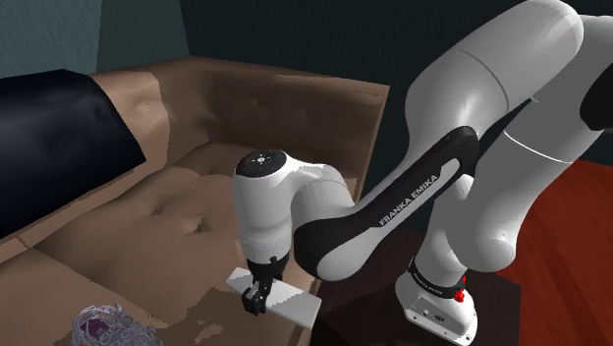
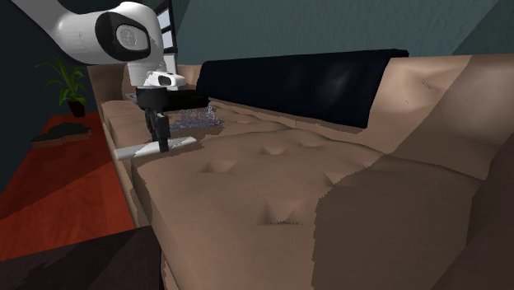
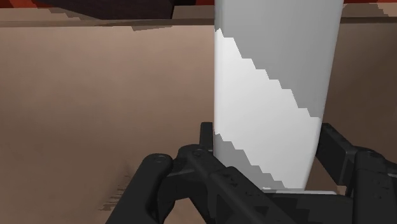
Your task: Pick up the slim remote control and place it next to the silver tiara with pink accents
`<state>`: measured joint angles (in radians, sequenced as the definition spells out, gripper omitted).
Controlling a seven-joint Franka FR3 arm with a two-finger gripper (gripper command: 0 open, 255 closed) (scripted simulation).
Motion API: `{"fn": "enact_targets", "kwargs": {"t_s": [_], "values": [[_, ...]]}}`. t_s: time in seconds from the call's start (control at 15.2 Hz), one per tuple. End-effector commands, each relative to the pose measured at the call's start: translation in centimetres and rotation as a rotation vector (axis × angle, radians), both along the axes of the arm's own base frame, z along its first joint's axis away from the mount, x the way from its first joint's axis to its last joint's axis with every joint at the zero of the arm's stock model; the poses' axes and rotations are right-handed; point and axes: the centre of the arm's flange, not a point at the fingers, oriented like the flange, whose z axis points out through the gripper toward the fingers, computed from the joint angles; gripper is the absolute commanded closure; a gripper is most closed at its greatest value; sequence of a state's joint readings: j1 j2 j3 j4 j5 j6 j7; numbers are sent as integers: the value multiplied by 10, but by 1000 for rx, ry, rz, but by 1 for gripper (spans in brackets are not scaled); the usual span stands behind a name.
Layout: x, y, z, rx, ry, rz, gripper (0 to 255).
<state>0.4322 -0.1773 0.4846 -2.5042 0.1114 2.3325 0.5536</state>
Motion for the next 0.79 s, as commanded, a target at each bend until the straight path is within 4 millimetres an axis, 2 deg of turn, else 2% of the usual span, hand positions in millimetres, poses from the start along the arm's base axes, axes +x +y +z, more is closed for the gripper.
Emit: {"fn": "enact_targets", "kwargs": {"t_s": [0.0,0.33,0.59,0.73], "values": [[0,0,0,0,0,0,0],[0,0,0,0,0,0,0],[0,1,50,0,0,0,0],[0,0,50,0,0,0,0]]}}
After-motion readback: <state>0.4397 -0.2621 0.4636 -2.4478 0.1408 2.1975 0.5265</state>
